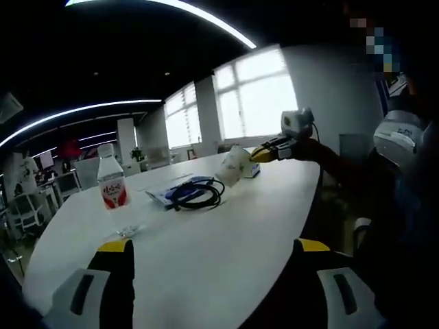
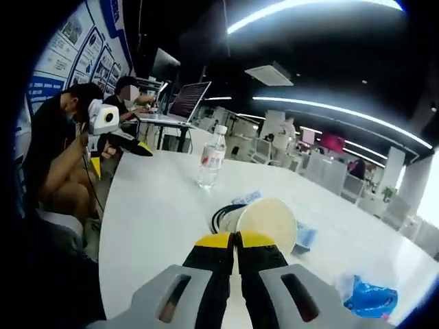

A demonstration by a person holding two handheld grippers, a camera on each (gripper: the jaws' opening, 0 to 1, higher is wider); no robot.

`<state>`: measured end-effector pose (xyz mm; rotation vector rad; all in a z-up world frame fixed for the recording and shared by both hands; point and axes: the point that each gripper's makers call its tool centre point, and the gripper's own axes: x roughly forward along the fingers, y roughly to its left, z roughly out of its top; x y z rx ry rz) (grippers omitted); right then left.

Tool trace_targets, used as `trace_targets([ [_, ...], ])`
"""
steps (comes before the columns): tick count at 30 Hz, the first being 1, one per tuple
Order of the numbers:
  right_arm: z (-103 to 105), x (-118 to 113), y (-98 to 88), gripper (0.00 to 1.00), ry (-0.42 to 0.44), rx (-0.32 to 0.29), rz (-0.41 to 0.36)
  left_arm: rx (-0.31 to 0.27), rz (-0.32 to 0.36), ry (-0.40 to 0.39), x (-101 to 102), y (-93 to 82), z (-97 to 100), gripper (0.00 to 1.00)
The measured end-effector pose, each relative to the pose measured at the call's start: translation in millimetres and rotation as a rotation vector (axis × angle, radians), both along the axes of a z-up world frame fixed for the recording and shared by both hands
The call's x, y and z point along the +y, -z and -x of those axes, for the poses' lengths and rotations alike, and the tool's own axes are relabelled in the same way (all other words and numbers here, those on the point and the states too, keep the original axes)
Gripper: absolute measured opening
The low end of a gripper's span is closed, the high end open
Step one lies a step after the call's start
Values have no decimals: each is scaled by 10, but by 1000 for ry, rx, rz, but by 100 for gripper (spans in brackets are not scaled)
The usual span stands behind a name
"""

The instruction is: Arrange the tabletop items into an orderly group along one side of the table until the central work area is clear of visible clutter.

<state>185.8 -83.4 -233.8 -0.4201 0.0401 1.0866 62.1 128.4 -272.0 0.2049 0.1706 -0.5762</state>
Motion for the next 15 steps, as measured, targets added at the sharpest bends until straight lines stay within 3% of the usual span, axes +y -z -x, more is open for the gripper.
trace_targets([
  [15, -36, 217, -205, 0, -69, -66, 86, 42, -25, 5, 23, 27, 19, 100],
])
